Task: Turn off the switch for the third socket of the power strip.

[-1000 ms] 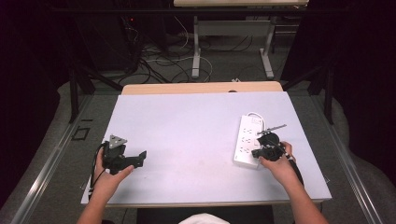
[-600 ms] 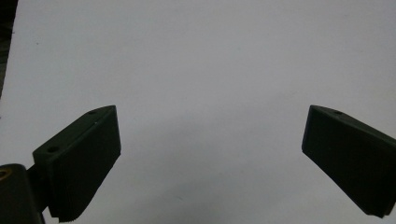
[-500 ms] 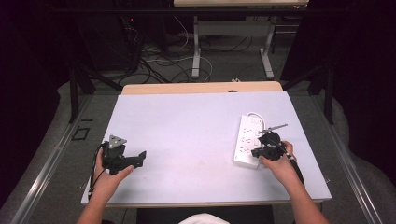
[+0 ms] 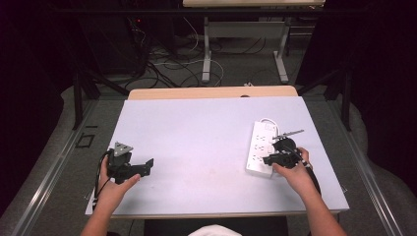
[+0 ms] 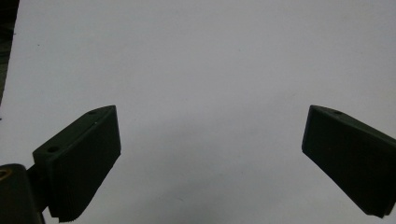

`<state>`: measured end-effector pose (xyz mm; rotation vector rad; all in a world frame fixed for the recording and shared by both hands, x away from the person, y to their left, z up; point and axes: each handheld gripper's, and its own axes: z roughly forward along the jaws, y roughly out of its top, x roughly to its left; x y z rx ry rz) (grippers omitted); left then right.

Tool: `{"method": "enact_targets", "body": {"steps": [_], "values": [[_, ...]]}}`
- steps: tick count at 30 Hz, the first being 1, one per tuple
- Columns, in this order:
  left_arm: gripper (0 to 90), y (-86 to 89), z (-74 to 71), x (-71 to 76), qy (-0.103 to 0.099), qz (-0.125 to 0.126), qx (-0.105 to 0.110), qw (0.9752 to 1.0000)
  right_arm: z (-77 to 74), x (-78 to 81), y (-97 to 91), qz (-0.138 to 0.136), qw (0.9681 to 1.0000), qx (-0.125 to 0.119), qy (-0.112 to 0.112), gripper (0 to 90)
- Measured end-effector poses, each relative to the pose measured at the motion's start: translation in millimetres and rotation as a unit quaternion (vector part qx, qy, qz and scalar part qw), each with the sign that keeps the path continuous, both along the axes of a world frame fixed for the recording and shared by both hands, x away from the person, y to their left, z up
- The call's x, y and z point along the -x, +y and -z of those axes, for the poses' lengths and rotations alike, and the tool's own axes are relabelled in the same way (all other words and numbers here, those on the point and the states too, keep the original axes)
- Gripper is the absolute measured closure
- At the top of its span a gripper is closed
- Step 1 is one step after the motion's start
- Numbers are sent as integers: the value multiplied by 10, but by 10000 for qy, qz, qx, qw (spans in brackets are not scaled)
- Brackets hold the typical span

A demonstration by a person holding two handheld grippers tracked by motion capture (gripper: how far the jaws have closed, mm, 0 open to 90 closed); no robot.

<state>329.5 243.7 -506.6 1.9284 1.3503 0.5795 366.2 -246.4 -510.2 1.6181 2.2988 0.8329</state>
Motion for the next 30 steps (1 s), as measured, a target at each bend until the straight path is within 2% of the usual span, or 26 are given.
{"method": "enact_targets", "body": {"steps": [6,12,17,20,30], "values": [[44,1,-2,0,10,23,-15,10000,-22,-6,32,-124,9999,-32,-69,604],[44,5,4,-2,-28,9,3,10000,-90,-18,32,-175,9997,74,-181,556],[44,18,-8,-3,62,38,-20,10000,-143,-28,27,-274,9993,108,-237,497],[44,20,-6,-4,51,28,-9,10000,-174,-32,15,-332,9989,223,-228,472],[44,27,-17,-2,69,66,-64,9999,-239,-39,-65,-401,9988,144,-243,416]]}}
